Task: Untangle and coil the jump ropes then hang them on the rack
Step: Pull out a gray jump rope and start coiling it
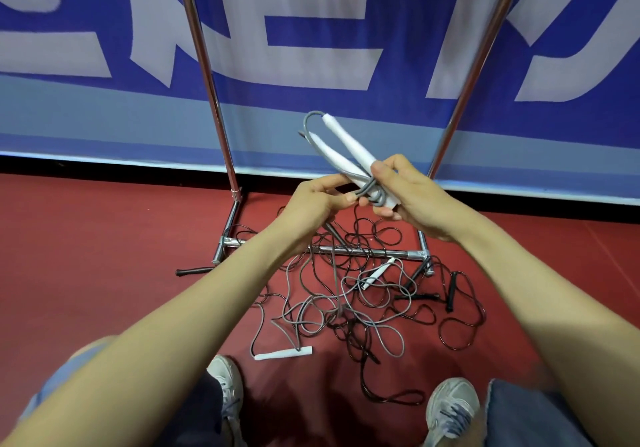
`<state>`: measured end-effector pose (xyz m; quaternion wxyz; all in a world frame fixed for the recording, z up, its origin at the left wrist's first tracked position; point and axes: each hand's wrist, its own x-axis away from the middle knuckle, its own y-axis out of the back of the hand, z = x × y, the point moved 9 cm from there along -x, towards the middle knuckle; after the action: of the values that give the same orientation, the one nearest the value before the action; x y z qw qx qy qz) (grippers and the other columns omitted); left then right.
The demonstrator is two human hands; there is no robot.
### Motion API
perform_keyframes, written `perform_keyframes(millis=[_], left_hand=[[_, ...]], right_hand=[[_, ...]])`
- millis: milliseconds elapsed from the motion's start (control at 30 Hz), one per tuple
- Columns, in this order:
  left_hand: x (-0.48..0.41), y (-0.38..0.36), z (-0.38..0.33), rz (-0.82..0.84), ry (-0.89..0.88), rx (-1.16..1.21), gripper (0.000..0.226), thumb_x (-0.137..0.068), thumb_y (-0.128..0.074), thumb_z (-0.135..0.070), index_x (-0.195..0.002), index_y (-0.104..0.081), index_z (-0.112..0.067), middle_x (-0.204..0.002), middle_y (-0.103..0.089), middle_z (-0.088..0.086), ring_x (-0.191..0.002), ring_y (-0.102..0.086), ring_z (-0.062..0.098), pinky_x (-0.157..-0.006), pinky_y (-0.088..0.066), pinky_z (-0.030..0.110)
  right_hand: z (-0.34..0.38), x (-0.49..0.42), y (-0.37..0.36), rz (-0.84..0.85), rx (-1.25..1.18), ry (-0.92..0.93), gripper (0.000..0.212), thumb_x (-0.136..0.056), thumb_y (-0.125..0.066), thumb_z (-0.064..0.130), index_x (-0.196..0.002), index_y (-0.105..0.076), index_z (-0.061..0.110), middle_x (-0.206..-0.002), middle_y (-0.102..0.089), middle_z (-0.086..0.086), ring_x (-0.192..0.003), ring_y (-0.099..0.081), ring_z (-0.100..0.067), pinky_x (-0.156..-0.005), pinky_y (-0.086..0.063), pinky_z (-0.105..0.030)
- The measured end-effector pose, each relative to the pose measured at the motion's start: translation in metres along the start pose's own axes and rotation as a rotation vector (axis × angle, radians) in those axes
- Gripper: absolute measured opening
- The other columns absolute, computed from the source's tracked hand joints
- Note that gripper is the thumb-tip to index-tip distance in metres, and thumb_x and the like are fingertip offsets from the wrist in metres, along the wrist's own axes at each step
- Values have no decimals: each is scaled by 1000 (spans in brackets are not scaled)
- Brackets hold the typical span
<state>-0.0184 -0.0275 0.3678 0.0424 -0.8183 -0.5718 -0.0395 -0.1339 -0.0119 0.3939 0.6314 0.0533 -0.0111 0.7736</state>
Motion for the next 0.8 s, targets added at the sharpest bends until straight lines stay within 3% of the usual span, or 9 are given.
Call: perform_keyframes(millis=[100, 167, 267, 367, 500, 567, 700, 800], left_hand=[[-3, -1, -6, 26, -33, 7, 35, -90, -58, 1, -121, -65, -14, -58, -36, -2, -51, -25, 8, -52, -21, 22], [-4, -4, -13, 114, -67, -14, 34, -92, -57, -4, -123, -62, -19, -66, -40, 7, -51, -30, 7, -51, -24, 19], [3, -8, -18, 220, -118, -217, 21, -97, -54, -25, -105, -70, -15, -60, -45, -3, -55, -35, 9, -57, -29, 23], [4, -3, -7, 231, -95, -317, 45, -101, -39, -38, -92, -72, -9, -62, -40, -4, -61, -36, 11, -65, -30, 28], [-1, 9, -4, 258, -44, -167, 22, -98, -48, -15, -97, -70, -11, -70, -58, -9, -69, -49, 4, -76, -37, 21], [-5, 16, -3, 222, -52, -152, 14, -91, -57, -4, -95, -69, -10, -72, -66, -13, -71, -55, 0, -75, -41, 14], [-6, 27, -7, 213, -141, -328, 24, -81, -68, -2, -103, -72, -7, -94, -74, -6, -93, -67, 6, -85, -46, 20], [-4, 26, -22, 268, -183, -482, 19, -83, -66, 6, -93, -74, -9, -81, -74, -6, -77, -67, 6, -71, -50, 19]], right_hand=[[6, -2, 6, -58, -2, 52, 17, -101, -43, 31, -93, -36, 19, -63, -65, -2, -46, -37, -12, -43, -24, -21], [16, -2, 16, -126, -55, 113, 14, -101, -44, 26, -93, -35, 21, -61, -64, 0, -42, -37, -9, -40, -26, -17], [29, 2, 30, -191, -141, 172, 16, -101, -45, 21, -89, -35, 21, -60, -57, 3, -40, -37, -8, -38, -27, -15], [34, 4, 34, -172, -171, 171, 17, -101, -46, 21, -88, -35, 21, -70, -53, -7, -41, -36, -9, -39, -28, -15], [36, 5, 37, -168, -141, 176, 11, -101, -45, 23, -92, -40, 20, -66, -55, -2, -43, -35, -9, -42, -28, -17], [34, 6, 27, -99, -111, 133, 9, -100, -46, 24, -97, -38, 20, -65, -62, -6, -44, -36, -11, -42, -29, -17], [20, 23, -18, 234, 149, -50, 32, -84, -54, 36, -99, -31, 19, -70, -69, -11, -60, -41, -20, -48, -33, -20], [5, 39, -33, 435, 267, -174, 38, -80, -58, 33, -101, -33, 14, -74, -68, -12, -68, -39, -23, -50, -34, -21]])
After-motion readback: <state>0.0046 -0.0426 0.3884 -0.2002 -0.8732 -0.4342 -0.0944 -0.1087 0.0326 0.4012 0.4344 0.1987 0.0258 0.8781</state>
